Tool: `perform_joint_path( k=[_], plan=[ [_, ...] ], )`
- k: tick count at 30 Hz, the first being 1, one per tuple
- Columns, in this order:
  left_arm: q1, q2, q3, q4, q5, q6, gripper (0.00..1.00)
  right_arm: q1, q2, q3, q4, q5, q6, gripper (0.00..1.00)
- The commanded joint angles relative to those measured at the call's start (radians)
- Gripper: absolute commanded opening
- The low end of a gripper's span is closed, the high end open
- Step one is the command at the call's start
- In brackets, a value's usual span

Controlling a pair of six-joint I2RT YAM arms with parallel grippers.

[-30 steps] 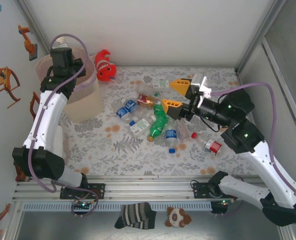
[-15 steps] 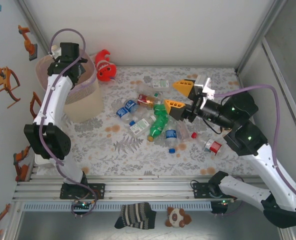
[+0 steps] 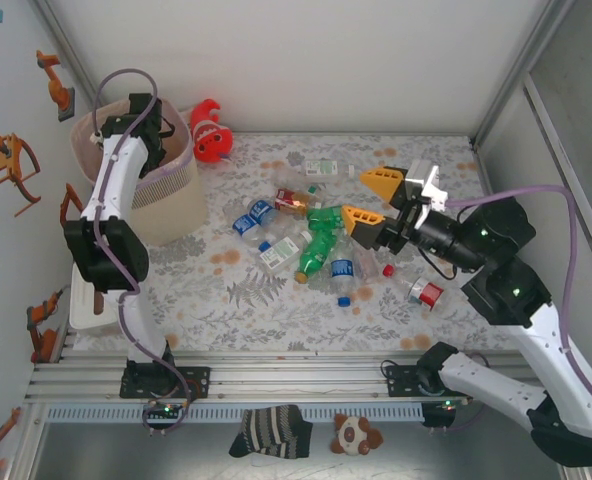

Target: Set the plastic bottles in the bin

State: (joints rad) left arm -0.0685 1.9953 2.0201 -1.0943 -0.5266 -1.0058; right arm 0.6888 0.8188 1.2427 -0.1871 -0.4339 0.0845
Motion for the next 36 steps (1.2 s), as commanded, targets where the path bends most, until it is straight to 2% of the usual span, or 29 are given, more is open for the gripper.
perform_joint_path(
  k=[1,7,12,23,29,36],
  plan=[
    [0.012,0.030,0.024,-0.091,0.009,-0.109,0.38,0.006,-0.026,-0.006,-0.013,0.033,-0.011,0.67],
    [0.041,0.098,0.031,-0.090,0.111,-0.126,0.41,0.006,-0.032,-0.007,-0.023,0.038,-0.006,0.66],
    [0.056,0.133,0.032,-0.087,0.168,-0.123,0.49,0.006,-0.030,-0.004,-0.022,0.043,-0.003,0.66],
    [0.081,0.148,0.034,-0.073,0.293,-0.125,0.58,0.006,-0.018,-0.003,-0.018,0.050,0.004,0.66],
    [0.084,0.112,0.035,-0.043,0.340,-0.131,0.74,0.006,-0.015,-0.002,-0.018,0.054,0.000,0.66],
    [0.091,0.047,0.042,-0.034,0.363,-0.135,0.82,0.006,-0.012,-0.003,-0.020,0.057,-0.006,0.66]
  ],
)
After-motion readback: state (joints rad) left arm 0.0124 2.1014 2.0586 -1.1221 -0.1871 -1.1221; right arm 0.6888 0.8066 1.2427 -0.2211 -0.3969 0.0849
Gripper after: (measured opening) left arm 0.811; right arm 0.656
